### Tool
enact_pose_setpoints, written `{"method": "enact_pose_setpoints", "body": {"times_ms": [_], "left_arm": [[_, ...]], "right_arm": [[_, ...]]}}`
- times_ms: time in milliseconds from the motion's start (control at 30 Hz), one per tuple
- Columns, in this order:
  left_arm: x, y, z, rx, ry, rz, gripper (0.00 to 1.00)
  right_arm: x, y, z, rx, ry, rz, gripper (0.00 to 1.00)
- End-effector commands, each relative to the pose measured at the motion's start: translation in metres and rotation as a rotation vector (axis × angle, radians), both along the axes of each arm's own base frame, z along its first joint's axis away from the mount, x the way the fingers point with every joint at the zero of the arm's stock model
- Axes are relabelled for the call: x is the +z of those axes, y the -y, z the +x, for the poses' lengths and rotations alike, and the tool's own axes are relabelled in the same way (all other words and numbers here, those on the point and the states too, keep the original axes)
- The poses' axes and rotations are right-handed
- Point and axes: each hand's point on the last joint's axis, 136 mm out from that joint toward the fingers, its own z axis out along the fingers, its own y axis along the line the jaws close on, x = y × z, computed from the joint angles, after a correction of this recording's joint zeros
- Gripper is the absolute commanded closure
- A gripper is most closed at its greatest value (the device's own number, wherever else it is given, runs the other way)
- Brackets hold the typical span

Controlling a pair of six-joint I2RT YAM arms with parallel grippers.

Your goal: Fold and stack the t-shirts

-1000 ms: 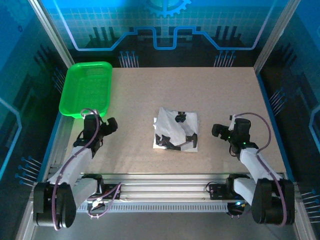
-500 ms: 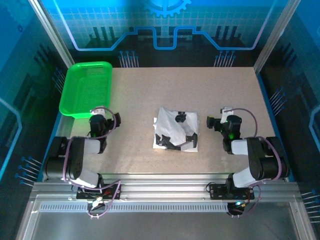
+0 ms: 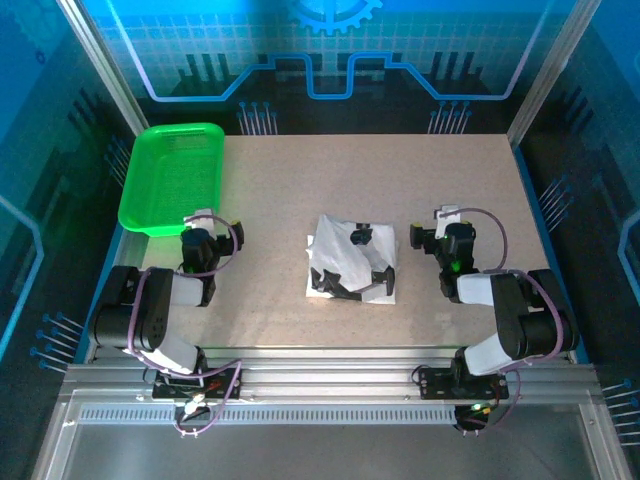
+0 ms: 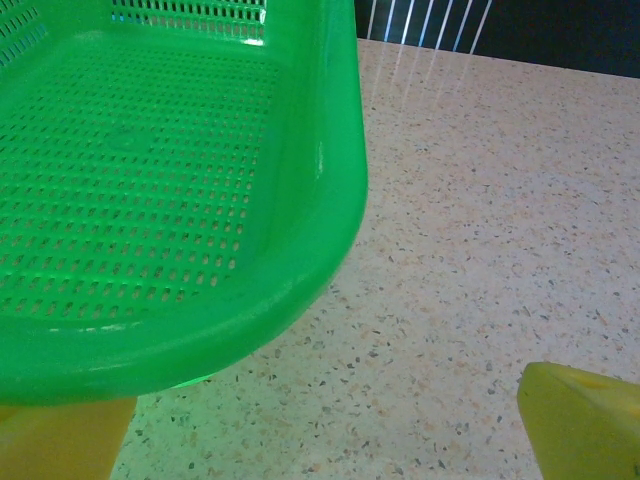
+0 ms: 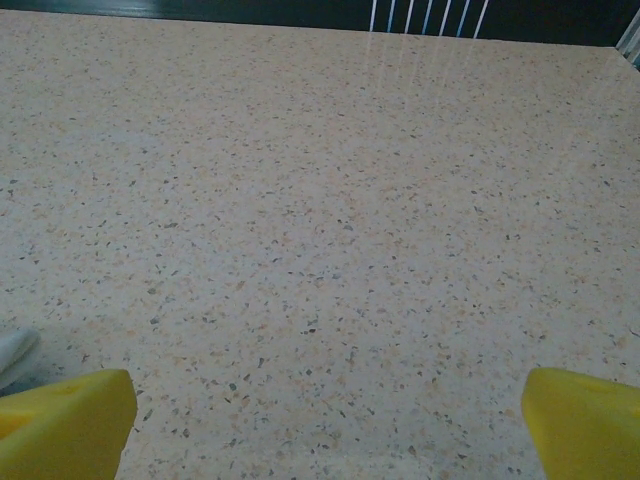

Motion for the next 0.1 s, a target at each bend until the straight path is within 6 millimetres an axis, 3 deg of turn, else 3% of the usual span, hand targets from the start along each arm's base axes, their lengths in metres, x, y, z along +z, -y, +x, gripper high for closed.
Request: {"method": "enact_pose_setpoints", "body": {"times_ms": [0,67], "left_arm": [[0.0116,0.0031,0.0067,-0.018,0.047,0.021,0.01],[0.0116,0.0031,0.0065,-0.018,0.047,0.022,0.01]], "right_arm": [[0.0084,0.0043,0.0043,-0.020,0.032,-0.004,0.00],[0.0088,0.0033,0.0045,-0.018,0.034,-0.006,0.00]]}}
